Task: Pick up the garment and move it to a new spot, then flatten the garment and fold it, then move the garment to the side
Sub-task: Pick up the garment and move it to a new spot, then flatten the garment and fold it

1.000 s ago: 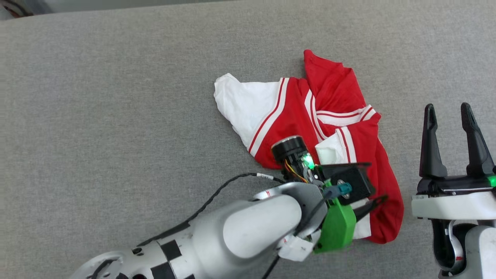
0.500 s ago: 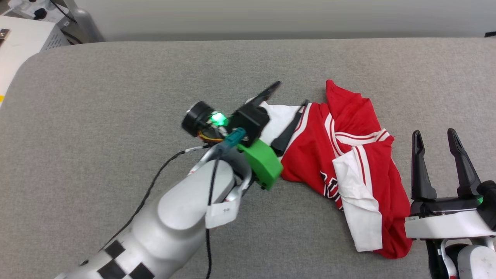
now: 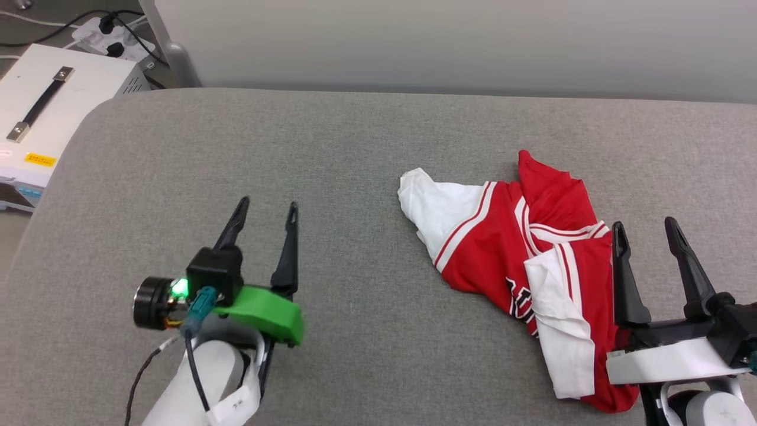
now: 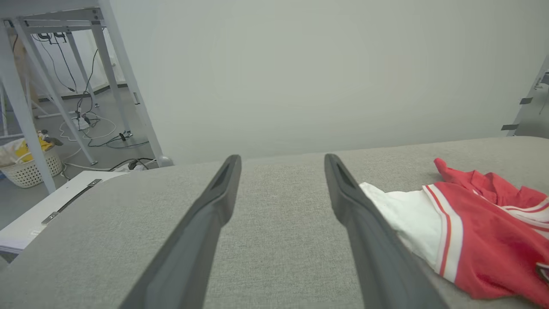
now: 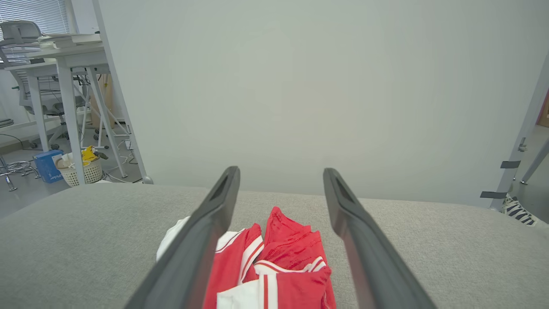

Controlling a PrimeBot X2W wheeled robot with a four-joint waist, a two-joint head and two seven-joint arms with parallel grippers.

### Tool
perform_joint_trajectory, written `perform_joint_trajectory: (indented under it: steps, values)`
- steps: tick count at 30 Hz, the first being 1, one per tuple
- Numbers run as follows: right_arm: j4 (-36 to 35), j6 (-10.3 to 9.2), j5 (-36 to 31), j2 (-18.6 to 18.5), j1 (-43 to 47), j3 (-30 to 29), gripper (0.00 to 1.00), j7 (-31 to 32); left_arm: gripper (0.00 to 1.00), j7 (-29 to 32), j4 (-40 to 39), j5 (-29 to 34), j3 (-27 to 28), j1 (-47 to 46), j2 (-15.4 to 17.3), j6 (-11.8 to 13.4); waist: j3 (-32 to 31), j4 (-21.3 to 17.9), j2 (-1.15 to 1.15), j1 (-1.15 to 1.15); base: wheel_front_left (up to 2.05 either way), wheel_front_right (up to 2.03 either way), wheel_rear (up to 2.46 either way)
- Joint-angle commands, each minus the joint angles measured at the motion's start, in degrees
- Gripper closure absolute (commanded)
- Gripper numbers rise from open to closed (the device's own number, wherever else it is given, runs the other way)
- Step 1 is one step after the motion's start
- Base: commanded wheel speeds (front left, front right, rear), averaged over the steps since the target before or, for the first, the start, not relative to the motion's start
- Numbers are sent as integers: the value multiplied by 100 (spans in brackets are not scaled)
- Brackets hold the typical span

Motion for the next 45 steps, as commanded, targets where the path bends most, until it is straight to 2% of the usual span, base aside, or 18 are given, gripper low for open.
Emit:
perform_joint_trajectory:
  steps: [1, 8, 20, 36, 45]
  values:
    - [27, -4, -36, -12, 97, 14, 0, -28, 0, -32, -58, 89, 157, 220, -44, 17, -90, 50, 0, 0, 0, 0, 0]
    - [160, -4, -85, -12, 248, 60, 0, -28, 0, -32, -390, 501, 998, 1021, -351, -223, -228, 74, 0, 0, 0, 0, 0]
    - [281, -4, -81, -12, 540, 25, 0, -28, 0, -32, -513, 1053, 1699, 1675, -899, -693, -389, -16, 0, 0, 0, 0, 0]
    - [454, -4, -76, -11, 727, 17, 0, -28, 0, -32, -472, 1419, 2043, 1852, -1188, -1088, -451, 57, 0, 0, 0, 0, 0]
    - [141, -4, -305, -79, 231, -95, 0, -28, 0, -32, -461, 1480, 2110, 1823, -1249, -1160, -437, 89, 0, 0, 0, 0, 0]
